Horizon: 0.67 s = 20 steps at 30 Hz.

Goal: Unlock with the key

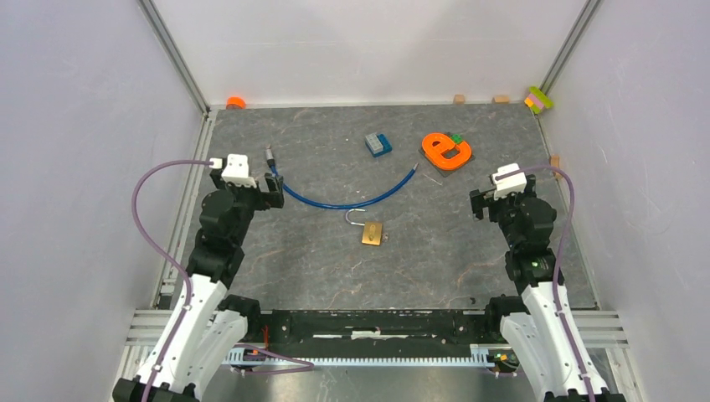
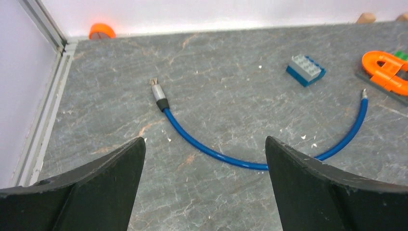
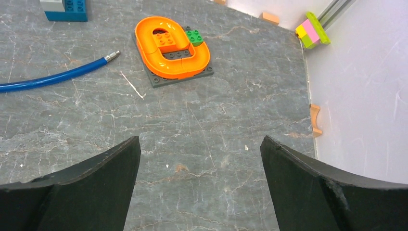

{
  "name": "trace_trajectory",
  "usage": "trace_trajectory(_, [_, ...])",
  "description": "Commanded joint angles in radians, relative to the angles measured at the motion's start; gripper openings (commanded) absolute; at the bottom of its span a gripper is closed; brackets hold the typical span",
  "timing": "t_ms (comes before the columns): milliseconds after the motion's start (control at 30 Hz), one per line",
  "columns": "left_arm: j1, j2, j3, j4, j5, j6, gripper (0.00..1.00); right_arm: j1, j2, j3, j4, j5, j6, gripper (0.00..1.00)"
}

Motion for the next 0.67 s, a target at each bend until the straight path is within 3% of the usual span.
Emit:
trace_trajectory(0, [0.004,-0.047,0.0,0.073,0.019,0.018,1.0,-0.004,-0.016,-0.004,0.05,0.008,-0.013,0.98])
trace_trajectory(633, [0.006,-0.052,-0.025,0.09,0.014,0.038,1.0,-0.004,-0.035,-0.004,0.049,0.037,-0.014,0.98])
